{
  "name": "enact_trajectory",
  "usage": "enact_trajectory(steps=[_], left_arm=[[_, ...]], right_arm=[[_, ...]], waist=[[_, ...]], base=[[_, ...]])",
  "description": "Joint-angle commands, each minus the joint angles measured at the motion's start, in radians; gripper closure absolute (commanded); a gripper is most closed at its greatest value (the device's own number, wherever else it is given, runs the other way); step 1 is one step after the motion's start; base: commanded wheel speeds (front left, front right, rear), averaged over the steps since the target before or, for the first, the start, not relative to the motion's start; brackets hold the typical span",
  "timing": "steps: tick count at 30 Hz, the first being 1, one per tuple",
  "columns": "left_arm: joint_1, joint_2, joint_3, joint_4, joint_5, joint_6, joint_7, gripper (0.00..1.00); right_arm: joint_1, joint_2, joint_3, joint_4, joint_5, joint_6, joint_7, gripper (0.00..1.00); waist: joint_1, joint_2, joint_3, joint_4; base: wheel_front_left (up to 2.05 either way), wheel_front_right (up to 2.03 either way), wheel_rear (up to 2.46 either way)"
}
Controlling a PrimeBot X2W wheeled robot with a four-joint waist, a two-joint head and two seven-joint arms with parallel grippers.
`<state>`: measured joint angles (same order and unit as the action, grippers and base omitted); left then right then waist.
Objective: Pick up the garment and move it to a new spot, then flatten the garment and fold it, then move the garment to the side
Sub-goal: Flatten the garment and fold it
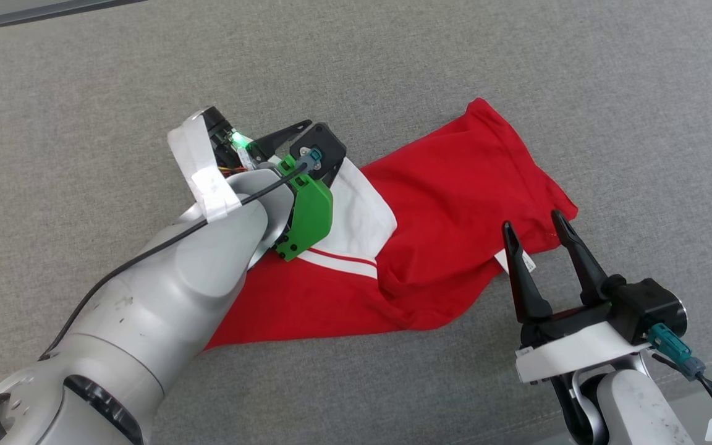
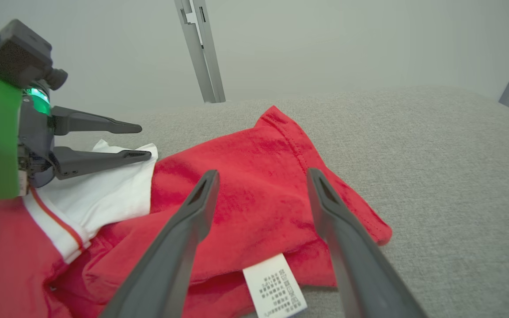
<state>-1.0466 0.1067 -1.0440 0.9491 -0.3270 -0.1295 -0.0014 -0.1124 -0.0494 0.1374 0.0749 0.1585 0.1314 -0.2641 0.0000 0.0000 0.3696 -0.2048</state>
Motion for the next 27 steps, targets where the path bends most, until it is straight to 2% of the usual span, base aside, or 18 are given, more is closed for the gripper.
enact_trajectory(steps=[1,10,11,12,13,15,18,27], left_arm=[[-0.013,0.003,-0.013,0.02,-0.023,-0.001,-0.002,0.0],[-0.025,-0.004,-0.105,0.076,-0.114,0.0,0.022,0.0],[-0.022,-0.004,-0.118,0.075,-0.128,-0.001,0.027,0.14],[-0.018,-0.002,-0.138,0.074,-0.143,-0.001,0.037,0.59],[-0.012,-0.001,-0.155,0.072,-0.16,-0.002,0.05,1.0],[0.0,0.006,-0.188,0.056,-0.199,-0.002,0.083,1.0],[-0.023,0.032,-0.212,0.014,-0.244,-0.002,0.065,1.0],[-0.101,0.098,-0.217,-0.045,-0.265,0.0,-0.171,1.0]], right_arm=[[-0.014,-0.002,0.002,-0.004,0.007,-0.001,0.0,0.0],[-0.006,-0.002,0.015,-0.006,0.007,-0.001,0.0,0.0],[-0.005,-0.002,0.017,-0.004,0.005,-0.001,0.0,0.0],[-0.005,-0.002,0.02,-0.003,0.004,-0.001,0.0,0.0],[-0.009,-0.002,0.021,-0.003,0.002,-0.001,0.0,0.0],[-0.017,-0.002,0.023,-0.004,-0.002,-0.001,0.0,0.0],[-0.024,-0.002,0.021,-0.008,-0.006,-0.001,0.0,0.0],[0.006,-0.002,-0.007,-0.003,-0.019,-0.001,0.0,0.0]], waist=[[0.0,0.0,0.009,-0.008],[0.0,0.0,0.015,-0.012],[0.0,0.0,0.014,-0.013],[0.0,0.0,0.013,-0.013],[0.0,0.0,0.013,-0.013],[0.0,0.0,0.012,-0.013],[0.0,0.0,0.012,-0.009],[0.0,0.0,-0.025,0.039]], base=[[0.0,0.0,0.0],[0.0,0.0,0.0],[0.0,0.0,0.0],[0.0,0.0,0.0],[0.0,0.0,0.0],[0.0,0.0,0.0],[0.0,0.0,0.0],[0.0,0.0,0.0]])
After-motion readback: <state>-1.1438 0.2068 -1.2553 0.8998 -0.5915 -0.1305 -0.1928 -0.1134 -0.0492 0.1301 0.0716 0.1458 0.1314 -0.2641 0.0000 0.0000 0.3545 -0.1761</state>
